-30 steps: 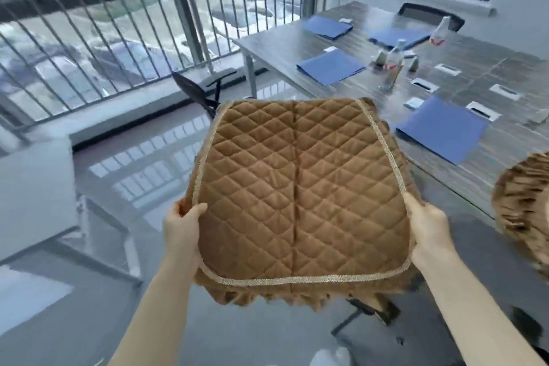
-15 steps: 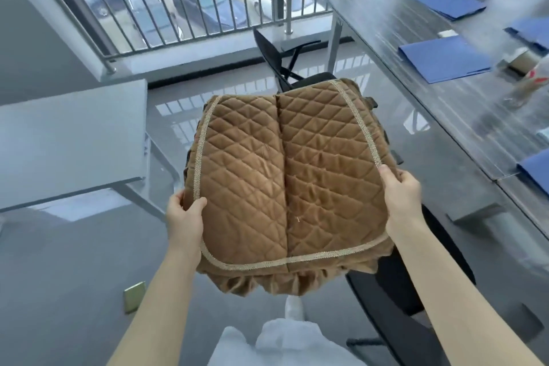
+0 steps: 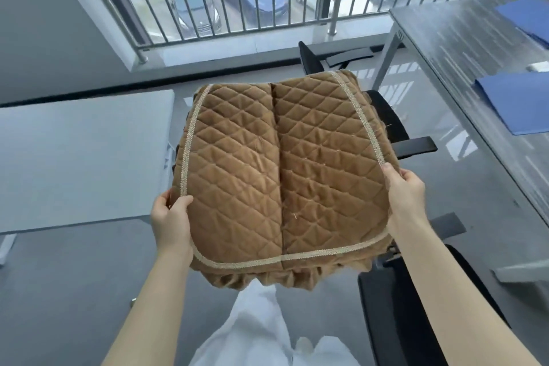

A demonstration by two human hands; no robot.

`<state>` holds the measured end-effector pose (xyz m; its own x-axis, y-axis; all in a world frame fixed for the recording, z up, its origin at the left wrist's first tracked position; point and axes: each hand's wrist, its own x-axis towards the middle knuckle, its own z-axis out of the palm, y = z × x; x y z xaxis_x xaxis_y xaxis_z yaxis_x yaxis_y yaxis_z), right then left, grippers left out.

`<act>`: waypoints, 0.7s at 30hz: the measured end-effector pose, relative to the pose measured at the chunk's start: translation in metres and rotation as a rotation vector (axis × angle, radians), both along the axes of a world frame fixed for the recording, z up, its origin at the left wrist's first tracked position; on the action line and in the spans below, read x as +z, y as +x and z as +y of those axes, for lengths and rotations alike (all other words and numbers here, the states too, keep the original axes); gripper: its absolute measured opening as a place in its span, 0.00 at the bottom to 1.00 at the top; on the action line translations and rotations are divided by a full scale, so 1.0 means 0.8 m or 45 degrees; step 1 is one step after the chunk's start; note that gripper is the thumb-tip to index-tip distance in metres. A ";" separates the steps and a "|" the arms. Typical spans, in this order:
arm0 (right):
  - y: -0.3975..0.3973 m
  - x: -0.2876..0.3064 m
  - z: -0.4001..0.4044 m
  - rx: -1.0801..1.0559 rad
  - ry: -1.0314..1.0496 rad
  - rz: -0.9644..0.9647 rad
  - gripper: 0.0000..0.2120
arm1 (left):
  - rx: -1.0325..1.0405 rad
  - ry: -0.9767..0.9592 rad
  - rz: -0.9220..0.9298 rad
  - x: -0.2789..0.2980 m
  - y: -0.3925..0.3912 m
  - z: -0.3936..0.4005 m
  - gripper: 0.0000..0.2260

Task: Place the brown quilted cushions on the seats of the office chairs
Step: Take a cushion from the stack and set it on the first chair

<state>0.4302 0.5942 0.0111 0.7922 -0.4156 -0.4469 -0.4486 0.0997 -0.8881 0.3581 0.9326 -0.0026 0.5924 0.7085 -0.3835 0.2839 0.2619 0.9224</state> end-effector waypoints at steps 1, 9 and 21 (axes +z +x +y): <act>0.029 -0.003 0.013 -0.018 0.013 -0.015 0.18 | 0.003 -0.012 -0.012 -0.001 0.033 0.012 0.10; 0.206 0.009 0.086 -0.221 0.096 -0.065 0.14 | -0.062 0.011 -0.058 0.018 0.259 0.094 0.07; 0.388 0.015 0.070 -0.503 -0.289 -0.170 0.12 | -0.349 0.059 -0.056 0.009 0.550 0.069 0.06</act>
<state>0.7408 0.6500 0.0231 0.5981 -0.7721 -0.2148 -0.2961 0.0362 -0.9545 0.7984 0.9880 0.0045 0.7799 0.5353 -0.3243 0.2977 0.1383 0.9446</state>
